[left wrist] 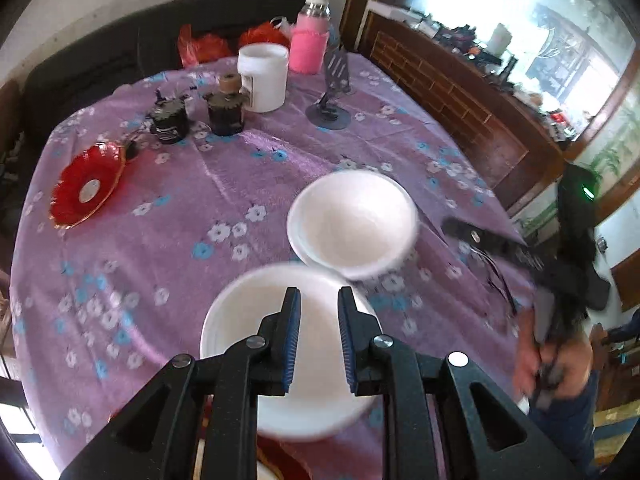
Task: Organize plates and bowls
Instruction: 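Grasp the white bowl rim with the left gripper while the right gripper holds it, then carry the white bowl with both grippers toward the plate stack, then lower the white bowl with both grippers into the beige bowl on the stack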
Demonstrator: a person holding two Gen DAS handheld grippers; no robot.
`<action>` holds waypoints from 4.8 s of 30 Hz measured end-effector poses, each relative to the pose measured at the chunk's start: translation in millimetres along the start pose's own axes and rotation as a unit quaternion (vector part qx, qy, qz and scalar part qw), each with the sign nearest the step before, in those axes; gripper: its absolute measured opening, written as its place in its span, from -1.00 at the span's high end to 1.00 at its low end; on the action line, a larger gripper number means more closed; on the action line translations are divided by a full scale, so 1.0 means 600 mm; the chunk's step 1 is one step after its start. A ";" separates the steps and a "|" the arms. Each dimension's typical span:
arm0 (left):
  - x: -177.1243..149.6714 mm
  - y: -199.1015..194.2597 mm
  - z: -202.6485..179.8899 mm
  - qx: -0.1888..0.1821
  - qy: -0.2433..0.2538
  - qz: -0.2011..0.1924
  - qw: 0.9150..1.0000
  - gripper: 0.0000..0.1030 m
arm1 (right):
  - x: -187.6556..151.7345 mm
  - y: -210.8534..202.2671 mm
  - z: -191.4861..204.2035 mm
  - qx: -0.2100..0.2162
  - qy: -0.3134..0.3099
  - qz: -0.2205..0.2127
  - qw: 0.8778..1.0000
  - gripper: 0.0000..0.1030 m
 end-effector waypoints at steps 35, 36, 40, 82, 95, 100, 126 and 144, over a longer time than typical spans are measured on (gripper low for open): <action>0.065 0.138 -0.054 0.009 0.005 0.045 0.999 0.79 | 0.003 0.033 -0.021 -0.027 0.007 0.005 1.000 0.80; 0.062 0.127 -0.058 0.007 0.006 0.039 0.999 0.79 | 0.002 0.023 -0.017 -0.026 0.005 0.001 1.000 0.80; 0.039 0.095 -0.071 -0.006 0.004 0.026 1.000 0.79 | -0.013 -0.025 -0.002 -0.019 -0.003 -0.019 1.000 0.80; -0.282 0.032 -0.141 0.000 0.047 -0.070 0.996 0.72 | -0.338 -0.142 -0.004 -0.024 -0.048 -0.008 0.999 0.73; -0.273 0.013 -0.139 0.004 0.053 -0.102 0.993 0.72 | -0.328 -0.157 0.014 -0.029 -0.066 -0.031 0.997 0.76; -0.267 -0.022 -0.124 0.009 0.047 -0.128 0.991 0.72 | -0.318 -0.167 0.042 -0.017 -0.078 -0.040 0.996 0.76; -0.325 -0.174 0.199 0.076 -0.119 -0.169 0.975 0.72 | -0.354 -0.022 0.369 0.113 -0.186 0.069 0.974 0.75; -0.354 -0.134 0.241 0.093 -0.123 -0.148 0.977 0.72 | -0.378 0.044 0.378 0.069 -0.204 0.093 0.972 0.72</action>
Point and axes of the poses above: each gripper's, at about its wrist camera, not at the fingertips, and y roughly the way its jaws point, z to its left, x to its top, the point moved 9 cm from there along y, roughly the way its jaws point, and after that the axes turned 7 degrees about x, right-handed, at the moved point
